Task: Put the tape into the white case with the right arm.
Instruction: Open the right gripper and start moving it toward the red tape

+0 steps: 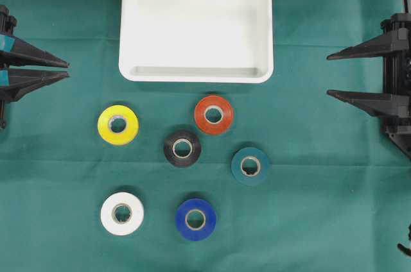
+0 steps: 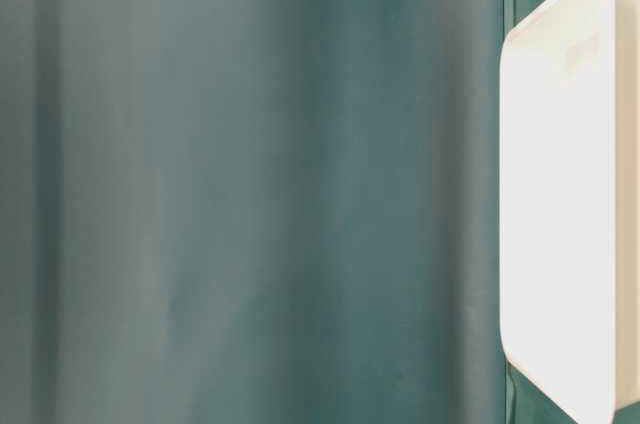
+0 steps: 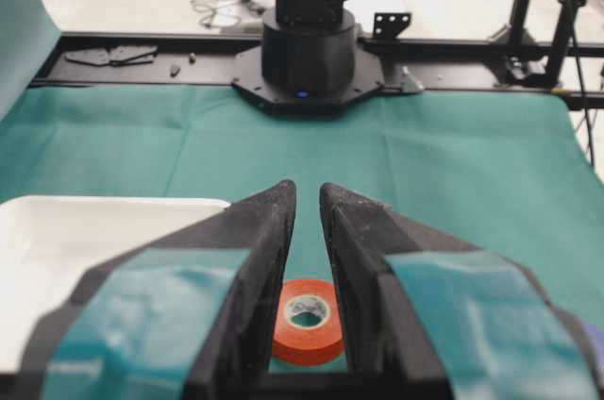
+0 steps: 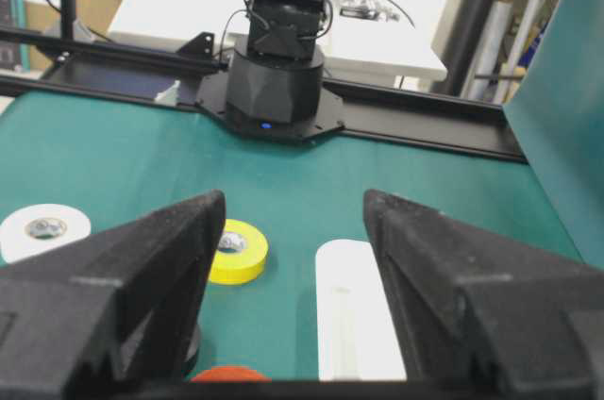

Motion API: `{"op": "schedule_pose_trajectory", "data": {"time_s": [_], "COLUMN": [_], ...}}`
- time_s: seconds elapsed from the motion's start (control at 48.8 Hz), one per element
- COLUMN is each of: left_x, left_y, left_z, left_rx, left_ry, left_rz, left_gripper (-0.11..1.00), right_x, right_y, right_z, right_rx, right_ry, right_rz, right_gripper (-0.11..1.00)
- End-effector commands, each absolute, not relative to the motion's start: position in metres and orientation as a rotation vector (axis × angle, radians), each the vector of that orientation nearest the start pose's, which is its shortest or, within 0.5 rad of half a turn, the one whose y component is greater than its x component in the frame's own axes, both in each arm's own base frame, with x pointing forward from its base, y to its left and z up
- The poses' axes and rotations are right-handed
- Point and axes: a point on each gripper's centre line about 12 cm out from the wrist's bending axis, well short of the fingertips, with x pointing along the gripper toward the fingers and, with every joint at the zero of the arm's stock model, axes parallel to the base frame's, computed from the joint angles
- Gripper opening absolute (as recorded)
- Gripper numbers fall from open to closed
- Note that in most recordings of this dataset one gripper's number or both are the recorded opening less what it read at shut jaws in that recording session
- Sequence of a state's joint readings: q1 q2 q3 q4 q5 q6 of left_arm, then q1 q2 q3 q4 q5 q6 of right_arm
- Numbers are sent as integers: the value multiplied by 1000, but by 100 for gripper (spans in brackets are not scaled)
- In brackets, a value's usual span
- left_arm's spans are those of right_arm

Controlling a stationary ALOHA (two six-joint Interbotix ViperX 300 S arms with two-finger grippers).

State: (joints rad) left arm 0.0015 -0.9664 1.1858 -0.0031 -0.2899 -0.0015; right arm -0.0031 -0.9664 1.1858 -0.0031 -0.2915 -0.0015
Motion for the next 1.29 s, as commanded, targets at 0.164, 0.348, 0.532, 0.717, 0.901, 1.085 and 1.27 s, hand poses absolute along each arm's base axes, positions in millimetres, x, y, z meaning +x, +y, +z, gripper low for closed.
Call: {"op": "schedule_pose_trajectory", "data": {"time_s": [0.164,0.348,0.532,0.717,0.901,1.085,1.27], "left_x": [197,181,156,142,137,137,137], "left_y": [1,1,1,0,0,0,0], "left_z": [298,278,246,224,210,209,208], "left_rx": [-31,-25,-27,-27,-26,-28,-25], "left_ry": [-101,-90,-49,28,114,123,127], "left_rz": [5,6,5,3,1,1,1], "left_gripper": [1,0,0,0,0,0,0], "right_x": [194,182,175,174,172,171,170], "right_y": [-1,-1,-1,-1,-1,0,-1], "right_z": [289,277,255,242,234,230,226], "right_rx": [7,11,15,57,42,32,32], "right_ry": [-86,-68,0,44,64,86,117], "right_rz": [-6,-6,-7,-8,-4,-2,-4], "right_gripper": [-1,-10,-10,-9,0,43,68]}}
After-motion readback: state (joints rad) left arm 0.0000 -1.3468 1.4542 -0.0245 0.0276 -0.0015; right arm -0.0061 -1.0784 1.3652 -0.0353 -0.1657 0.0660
